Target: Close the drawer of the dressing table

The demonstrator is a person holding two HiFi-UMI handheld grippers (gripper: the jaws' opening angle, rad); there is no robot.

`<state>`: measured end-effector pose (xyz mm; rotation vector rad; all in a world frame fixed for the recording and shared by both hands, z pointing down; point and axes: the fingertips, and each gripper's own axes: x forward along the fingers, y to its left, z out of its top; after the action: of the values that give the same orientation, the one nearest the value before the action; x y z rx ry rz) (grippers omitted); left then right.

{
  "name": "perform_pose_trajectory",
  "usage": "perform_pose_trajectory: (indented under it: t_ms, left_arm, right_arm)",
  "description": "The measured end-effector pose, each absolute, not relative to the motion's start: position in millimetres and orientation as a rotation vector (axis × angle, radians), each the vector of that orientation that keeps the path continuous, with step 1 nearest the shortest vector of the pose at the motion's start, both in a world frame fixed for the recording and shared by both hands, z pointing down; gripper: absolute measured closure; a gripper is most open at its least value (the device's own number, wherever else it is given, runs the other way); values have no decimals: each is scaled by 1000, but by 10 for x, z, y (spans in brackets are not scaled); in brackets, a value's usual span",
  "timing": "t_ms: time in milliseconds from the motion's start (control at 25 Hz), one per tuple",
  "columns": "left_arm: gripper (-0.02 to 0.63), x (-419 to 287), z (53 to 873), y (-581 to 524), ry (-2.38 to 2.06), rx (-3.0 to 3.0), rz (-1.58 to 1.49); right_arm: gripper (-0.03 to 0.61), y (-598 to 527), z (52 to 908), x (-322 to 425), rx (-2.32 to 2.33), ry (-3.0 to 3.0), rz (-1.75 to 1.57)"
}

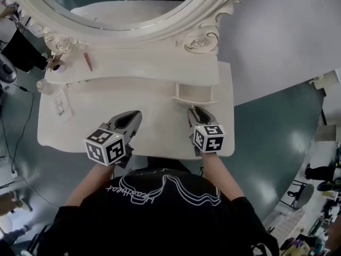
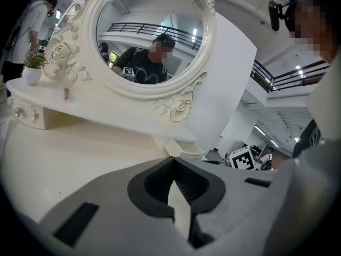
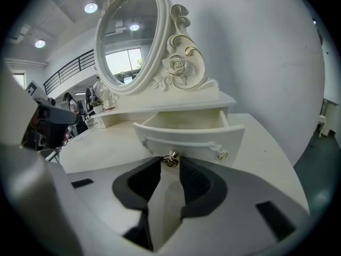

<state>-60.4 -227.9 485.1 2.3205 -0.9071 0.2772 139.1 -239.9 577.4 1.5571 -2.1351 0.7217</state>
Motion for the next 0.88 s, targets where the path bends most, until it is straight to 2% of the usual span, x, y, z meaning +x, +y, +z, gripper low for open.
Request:
perform_pose_trajectory:
  t_ms: [880]
  left_arm:
    - [611, -526, 4886, -2307, -886, 2302, 239]
  right_arm:
    - [479, -2456, 5754, 1386, 1549, -2140, 740]
